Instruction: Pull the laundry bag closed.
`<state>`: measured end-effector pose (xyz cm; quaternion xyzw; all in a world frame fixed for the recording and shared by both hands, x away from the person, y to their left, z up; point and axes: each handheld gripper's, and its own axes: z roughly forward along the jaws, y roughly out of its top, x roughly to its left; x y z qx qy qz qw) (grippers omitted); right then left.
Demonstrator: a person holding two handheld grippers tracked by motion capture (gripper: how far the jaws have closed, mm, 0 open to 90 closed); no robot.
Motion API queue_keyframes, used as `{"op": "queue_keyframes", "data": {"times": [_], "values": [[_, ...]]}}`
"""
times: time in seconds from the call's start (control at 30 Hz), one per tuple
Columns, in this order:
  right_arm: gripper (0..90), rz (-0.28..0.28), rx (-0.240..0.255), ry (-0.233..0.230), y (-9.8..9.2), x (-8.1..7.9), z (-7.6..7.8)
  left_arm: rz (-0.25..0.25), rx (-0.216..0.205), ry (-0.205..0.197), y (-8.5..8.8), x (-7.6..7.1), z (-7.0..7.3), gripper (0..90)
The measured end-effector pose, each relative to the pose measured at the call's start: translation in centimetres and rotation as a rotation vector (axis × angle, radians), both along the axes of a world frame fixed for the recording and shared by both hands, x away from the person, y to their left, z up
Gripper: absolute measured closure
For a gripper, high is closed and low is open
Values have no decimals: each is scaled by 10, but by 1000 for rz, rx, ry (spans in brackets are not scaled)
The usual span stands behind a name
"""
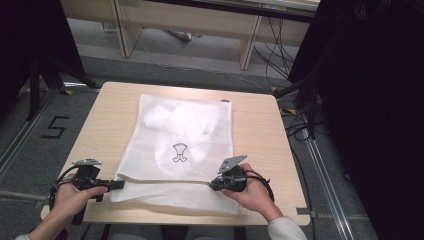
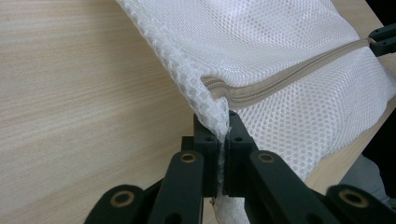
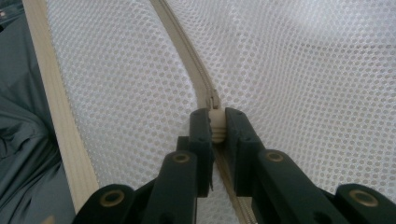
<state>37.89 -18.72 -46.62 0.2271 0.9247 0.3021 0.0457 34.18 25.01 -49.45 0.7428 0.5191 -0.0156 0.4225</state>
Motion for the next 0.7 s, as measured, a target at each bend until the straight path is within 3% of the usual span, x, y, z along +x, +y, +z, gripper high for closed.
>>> {"op": "queue_keyframes", "data": {"times": [0.3, 0.37, 0.43, 0.7], "values": [[828, -10, 4, 0, -1, 0, 0, 7, -7, 4, 0, 0, -1, 860], [827, 17, 19, 6, -4, 1, 1, -2, -2, 1, 0, 0, 0, 860], [828, -13, 13, -2, -5, 0, 0, 4, -3, 3, 0, 0, 0, 860], [827, -26, 14, 9, -12, 0, 2, 5, 1, 3, 0, 0, 0, 860]]}}
